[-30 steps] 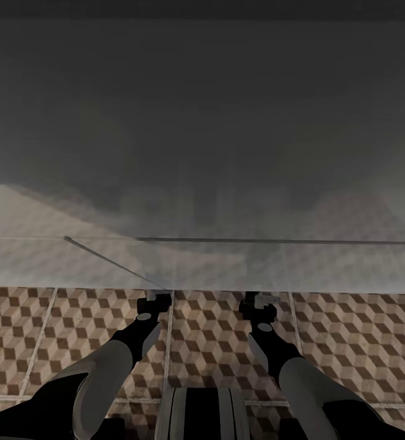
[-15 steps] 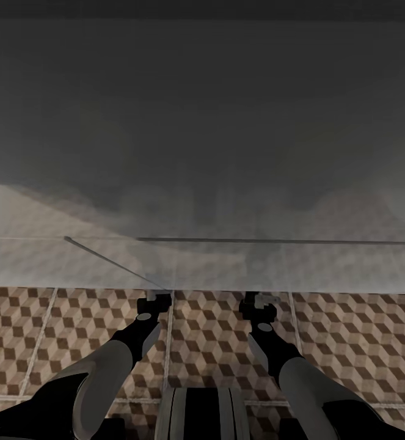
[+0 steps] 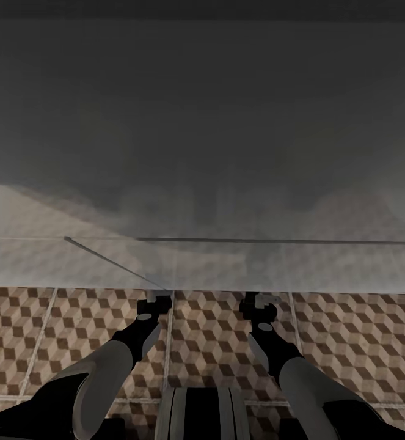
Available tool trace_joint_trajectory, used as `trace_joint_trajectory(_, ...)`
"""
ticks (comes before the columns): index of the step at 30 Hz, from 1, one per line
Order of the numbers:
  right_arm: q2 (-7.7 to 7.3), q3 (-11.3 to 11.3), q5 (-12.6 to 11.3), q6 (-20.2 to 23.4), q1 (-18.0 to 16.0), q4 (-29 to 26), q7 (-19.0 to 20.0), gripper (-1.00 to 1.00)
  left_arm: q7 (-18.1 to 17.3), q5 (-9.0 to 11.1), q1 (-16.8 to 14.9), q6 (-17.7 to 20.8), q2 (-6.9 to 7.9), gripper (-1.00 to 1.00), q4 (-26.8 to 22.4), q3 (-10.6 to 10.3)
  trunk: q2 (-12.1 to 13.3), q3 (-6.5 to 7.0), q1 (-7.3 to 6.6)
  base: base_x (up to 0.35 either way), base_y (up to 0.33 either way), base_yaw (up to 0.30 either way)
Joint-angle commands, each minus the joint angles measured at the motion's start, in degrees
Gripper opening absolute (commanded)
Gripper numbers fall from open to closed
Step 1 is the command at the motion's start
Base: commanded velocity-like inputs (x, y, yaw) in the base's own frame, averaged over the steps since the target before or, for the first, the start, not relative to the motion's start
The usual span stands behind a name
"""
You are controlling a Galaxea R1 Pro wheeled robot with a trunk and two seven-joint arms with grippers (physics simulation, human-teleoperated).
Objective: Take the four mousetraps from the cabinet in the bathroom and place them on the bathroom floor. Make sure all four end up on the same floor surface, and ensure that at least two of them are either under or directly next to the same bathroom sink.
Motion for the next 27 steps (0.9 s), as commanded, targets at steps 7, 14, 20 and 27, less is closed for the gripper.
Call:
trace_joint_trajectory(7, -0.03, 0.18, 0.07, -0.03, -0.03, 0.04, -0.31, 1.0, 0.13, -0.8, -0.03, 4.52, -0.04, -1.0, 0.02, 0.37, -0.01, -0.03, -0.01, 0.0, 0.0, 0.0)
trace_joint_trajectory(14, -0.07, 0.18, 0.07, -0.02, -0.01, 0.04, -0.28, 1.0, 0.12, -0.89, -0.03, 5.3, -0.04, -1.0, 0.08, 0.36, -0.01, -0.03, -0.01, 0.0, 0.0, 0.0)
trace_joint_trajectory(20, -0.08, 0.18, 0.07, -0.02, -0.03, 0.03, -0.32, 1.0, 0.12, -0.86, -0.03, 5.44, -0.04, -1.0, 0.1, 0.36, -0.01, -0.03, -0.01, 0.0, 0.0, 0.0)
trace_joint_trajectory(27, -0.08, 0.18, 0.07, -0.02, -0.03, 0.03, -0.31, 1.0, 0.12, -0.89, -0.03, 5.42, -0.04, -1.0, 0.1, 0.36, -0.01, -0.03, -0.01, 0.0, 0.0, 0.0)
